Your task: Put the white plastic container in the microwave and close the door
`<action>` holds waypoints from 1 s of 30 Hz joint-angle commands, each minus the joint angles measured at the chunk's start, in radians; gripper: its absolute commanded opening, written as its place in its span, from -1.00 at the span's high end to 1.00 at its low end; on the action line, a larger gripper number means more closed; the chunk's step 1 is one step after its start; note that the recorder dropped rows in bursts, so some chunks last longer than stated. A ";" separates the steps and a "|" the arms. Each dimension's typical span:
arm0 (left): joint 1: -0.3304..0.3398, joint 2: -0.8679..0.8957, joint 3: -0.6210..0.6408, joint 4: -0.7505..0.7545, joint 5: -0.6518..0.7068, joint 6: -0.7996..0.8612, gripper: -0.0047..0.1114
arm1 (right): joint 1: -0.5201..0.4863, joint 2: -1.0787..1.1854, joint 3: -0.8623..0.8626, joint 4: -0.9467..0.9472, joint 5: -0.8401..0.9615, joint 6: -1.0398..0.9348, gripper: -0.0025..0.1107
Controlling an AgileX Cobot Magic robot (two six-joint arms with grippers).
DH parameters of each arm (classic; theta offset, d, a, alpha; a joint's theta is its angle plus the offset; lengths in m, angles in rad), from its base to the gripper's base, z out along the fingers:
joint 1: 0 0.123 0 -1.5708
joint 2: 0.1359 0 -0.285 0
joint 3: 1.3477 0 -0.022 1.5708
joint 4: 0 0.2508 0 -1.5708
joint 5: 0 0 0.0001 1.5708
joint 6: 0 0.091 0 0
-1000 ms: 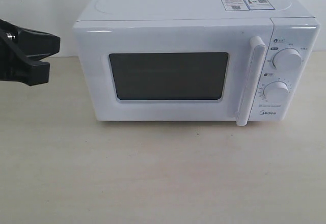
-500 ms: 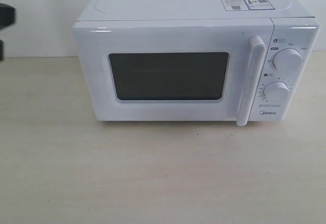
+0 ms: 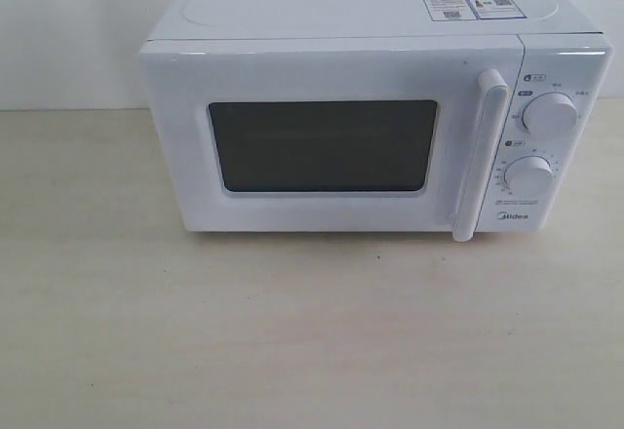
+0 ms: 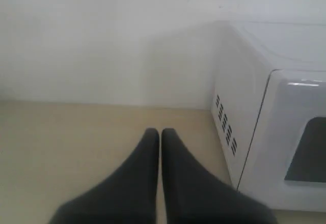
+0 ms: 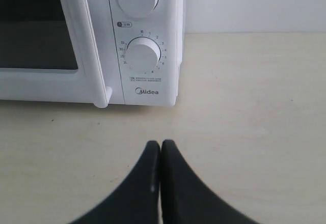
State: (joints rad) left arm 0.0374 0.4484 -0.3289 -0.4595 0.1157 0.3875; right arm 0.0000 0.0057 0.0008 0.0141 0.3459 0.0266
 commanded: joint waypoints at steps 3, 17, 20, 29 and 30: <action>0.010 -0.101 0.218 -0.041 -0.107 -0.295 0.84 | -0.003 -0.006 -0.001 -0.003 -0.001 -0.003 0.96; 0.010 -0.429 0.329 0.317 0.013 -0.306 0.84 | -0.003 -0.006 -0.001 -0.003 -0.001 -0.003 0.96; 0.010 -0.448 0.329 0.321 0.088 -0.306 0.84 | -0.003 -0.006 -0.001 -0.003 -0.001 -0.003 0.96; 0.010 -0.448 0.329 0.321 0.192 -0.306 0.84 | -0.003 -0.006 -0.001 -0.003 -0.001 -0.003 0.96; 0.010 -0.448 0.329 0.318 0.191 -0.306 0.84 | -0.003 -0.006 -0.001 -0.003 -0.001 -0.003 0.96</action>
State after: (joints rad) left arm 0.0463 0.0038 -0.0038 -0.1459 0.3000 0.0913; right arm 0.0000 0.0050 0.0008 0.0141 0.3459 0.0266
